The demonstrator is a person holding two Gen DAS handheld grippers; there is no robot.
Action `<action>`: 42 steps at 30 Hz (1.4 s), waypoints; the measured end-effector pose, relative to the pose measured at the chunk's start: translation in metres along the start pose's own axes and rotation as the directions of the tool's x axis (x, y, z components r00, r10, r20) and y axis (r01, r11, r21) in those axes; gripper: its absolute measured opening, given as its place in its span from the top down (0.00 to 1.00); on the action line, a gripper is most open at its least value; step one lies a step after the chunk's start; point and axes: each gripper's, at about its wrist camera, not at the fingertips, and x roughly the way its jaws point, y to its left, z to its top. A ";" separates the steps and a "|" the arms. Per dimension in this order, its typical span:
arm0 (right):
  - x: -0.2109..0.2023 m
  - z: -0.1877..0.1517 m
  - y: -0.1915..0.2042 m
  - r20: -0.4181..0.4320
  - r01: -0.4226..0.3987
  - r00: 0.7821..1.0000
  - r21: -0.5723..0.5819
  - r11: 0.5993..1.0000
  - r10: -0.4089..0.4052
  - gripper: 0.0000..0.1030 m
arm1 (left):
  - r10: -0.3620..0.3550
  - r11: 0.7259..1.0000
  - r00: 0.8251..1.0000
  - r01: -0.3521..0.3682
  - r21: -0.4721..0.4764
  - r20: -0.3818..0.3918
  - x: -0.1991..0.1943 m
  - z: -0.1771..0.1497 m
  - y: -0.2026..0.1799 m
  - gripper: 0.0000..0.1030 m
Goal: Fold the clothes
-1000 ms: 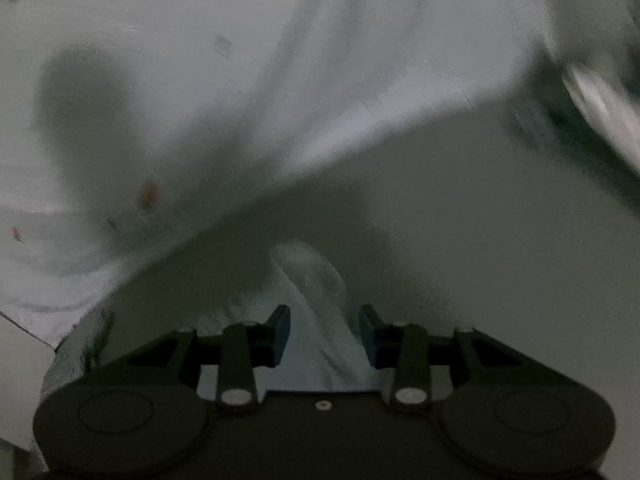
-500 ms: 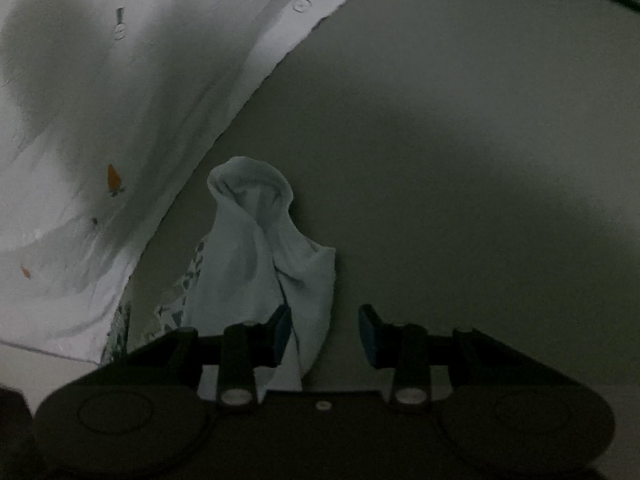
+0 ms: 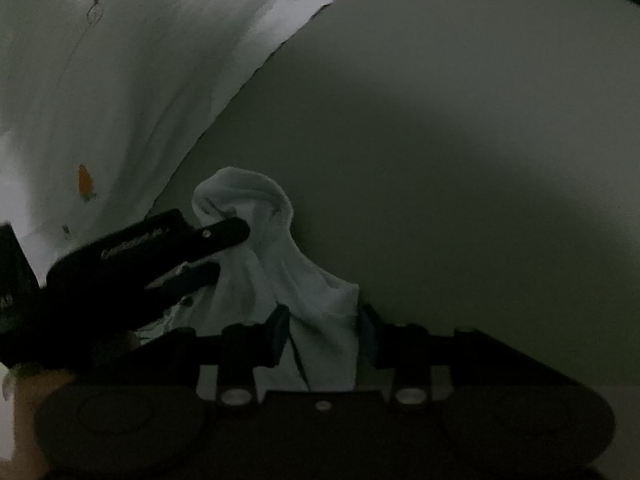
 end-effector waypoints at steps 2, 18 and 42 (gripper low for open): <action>0.006 0.002 0.006 -0.011 0.016 1.000 -0.041 0.999 -0.017 0.85 | -0.007 1.000 1.000 0.007 -0.024 0.005 -0.001 0.003 0.005 0.82; -0.152 0.026 0.133 0.388 -0.201 0.813 -0.514 0.834 0.435 0.93 | 0.114 0.982 0.733 -0.186 0.037 0.671 -0.298 0.017 -0.005 0.97; -0.511 -0.081 0.154 0.457 -0.031 0.048 -0.888 0.458 0.888 0.93 | -0.214 0.947 0.103 -0.222 0.232 0.971 -0.604 -0.161 -0.118 0.96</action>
